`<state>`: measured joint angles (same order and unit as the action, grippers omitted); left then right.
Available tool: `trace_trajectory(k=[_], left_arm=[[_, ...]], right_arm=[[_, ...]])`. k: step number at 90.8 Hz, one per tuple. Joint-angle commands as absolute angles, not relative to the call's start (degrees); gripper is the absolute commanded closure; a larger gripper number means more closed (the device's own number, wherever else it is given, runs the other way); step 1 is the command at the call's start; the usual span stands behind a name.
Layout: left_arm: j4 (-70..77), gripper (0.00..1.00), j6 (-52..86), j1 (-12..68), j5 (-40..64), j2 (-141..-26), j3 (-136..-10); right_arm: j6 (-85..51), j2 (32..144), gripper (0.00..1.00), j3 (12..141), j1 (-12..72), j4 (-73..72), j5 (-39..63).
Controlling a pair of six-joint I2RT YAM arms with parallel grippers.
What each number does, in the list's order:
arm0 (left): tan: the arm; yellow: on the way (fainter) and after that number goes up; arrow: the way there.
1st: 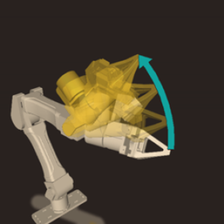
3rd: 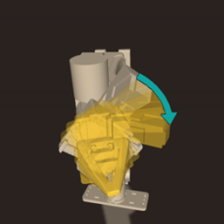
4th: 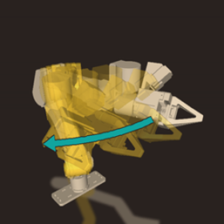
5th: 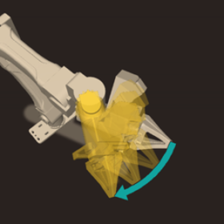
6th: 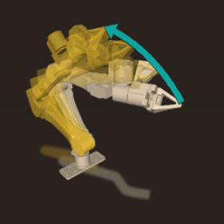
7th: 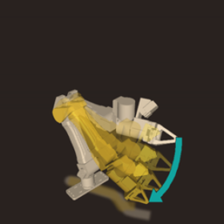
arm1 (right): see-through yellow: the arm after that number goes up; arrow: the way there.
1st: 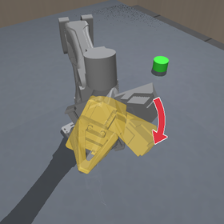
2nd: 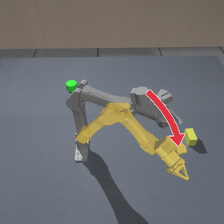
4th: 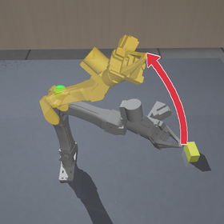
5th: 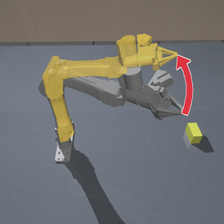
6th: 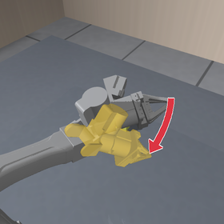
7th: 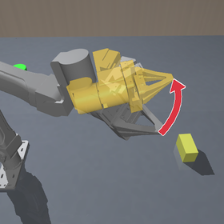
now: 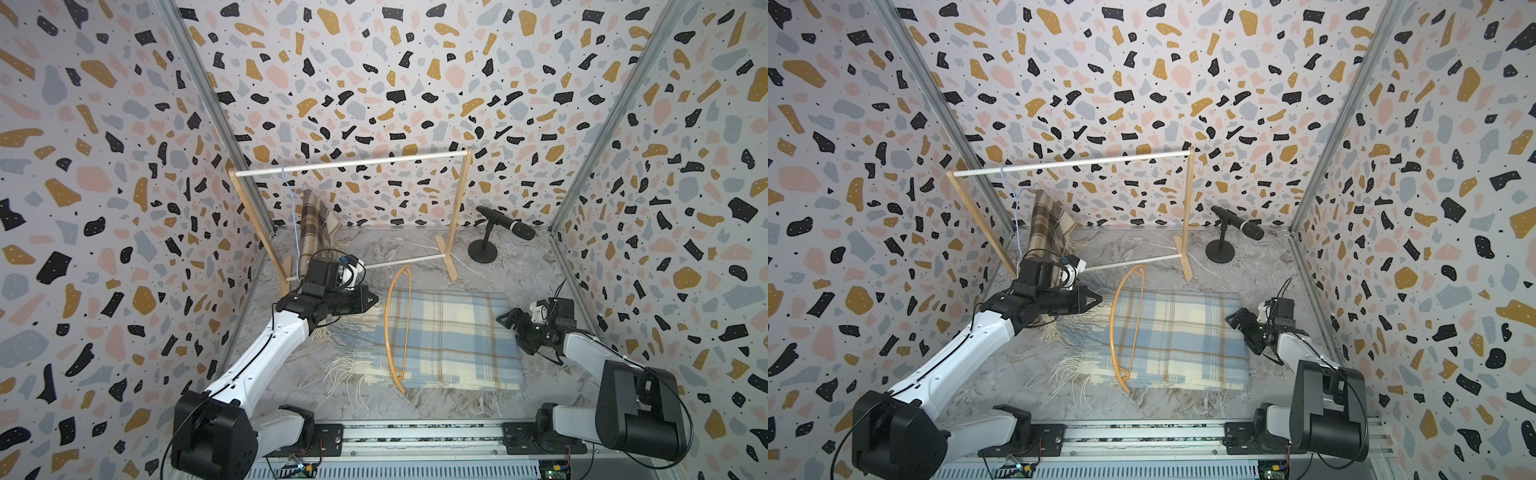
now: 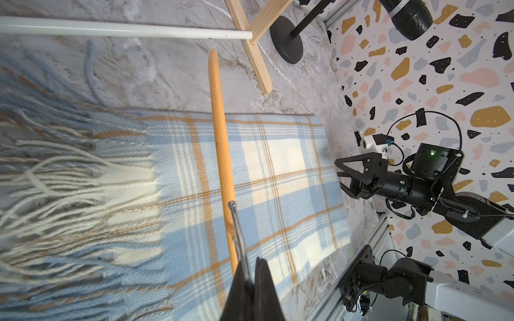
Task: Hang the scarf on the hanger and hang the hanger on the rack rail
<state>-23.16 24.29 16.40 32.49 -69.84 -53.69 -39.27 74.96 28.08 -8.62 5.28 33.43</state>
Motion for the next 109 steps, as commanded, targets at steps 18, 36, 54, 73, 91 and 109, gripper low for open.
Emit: trace_trajectory(k=[18,36,54,73,91,109], left_arm=[[-15.3,1.0,27.0,17.1,33.4,-72.1,-52.0],[-13.0,1.0,28.8,18.8,32.9,-73.4,-50.8],[-7.8,1.0,33.4,20.9,31.3,-73.7,-48.2],[-4.0,1.0,37.9,23.0,30.8,-72.0,-46.8],[-1.8,1.0,42.3,24.0,31.1,-67.9,-47.1],[-1.1,1.0,44.0,26.0,30.0,-66.3,-47.4]], right_arm=[[-40.3,77.9,0.3,26.6,-8.5,4.1,41.1],[-40.5,76.6,0.6,27.4,-7.5,3.2,43.1],[-43.4,73.4,0.96,28.5,-3.2,0.0,45.7],[-47.9,69.5,1.0,29.5,0.2,-0.8,46.0],[-47.2,68.0,1.0,30.0,1.4,1.5,43.7],[-47.9,68.2,1.0,30.4,2.4,1.1,43.5]])
